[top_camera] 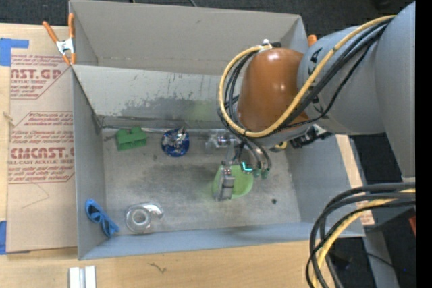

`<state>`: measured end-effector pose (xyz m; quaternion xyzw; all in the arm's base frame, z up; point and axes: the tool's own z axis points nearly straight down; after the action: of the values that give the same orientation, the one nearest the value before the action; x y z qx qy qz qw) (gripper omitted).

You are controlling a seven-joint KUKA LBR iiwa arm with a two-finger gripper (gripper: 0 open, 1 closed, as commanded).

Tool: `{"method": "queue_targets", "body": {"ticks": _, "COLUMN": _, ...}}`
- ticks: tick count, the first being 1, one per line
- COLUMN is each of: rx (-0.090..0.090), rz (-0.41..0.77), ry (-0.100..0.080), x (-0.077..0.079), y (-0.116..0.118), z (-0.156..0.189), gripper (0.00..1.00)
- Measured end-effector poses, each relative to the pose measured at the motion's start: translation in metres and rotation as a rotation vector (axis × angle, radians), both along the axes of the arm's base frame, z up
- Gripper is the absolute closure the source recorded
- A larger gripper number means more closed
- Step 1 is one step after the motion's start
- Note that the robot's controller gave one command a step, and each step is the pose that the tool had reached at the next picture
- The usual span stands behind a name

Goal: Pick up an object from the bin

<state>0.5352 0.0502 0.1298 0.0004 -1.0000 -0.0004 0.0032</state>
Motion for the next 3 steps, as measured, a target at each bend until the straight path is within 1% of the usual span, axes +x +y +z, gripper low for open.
{"method": "queue_targets", "body": {"ticks": 1, "rx": 0.000, "rz": -0.213, "ry": -0.011, "x": 0.049, "y": -0.004, "z": 0.021, "gripper": 0.00}}
{"method": "queue_targets", "body": {"ticks": 2, "rx": 0.000, "rz": 0.165, "ry": -0.009, "x": 0.029, "y": -0.002, "z": 0.038, "gripper": 0.00}}
{"method": "queue_targets", "body": {"ticks": 3, "rx": 0.002, "rz": 0.607, "ry": -0.005, "x": -0.019, "y": -0.004, "z": 0.034, "gripper": 0.00}}
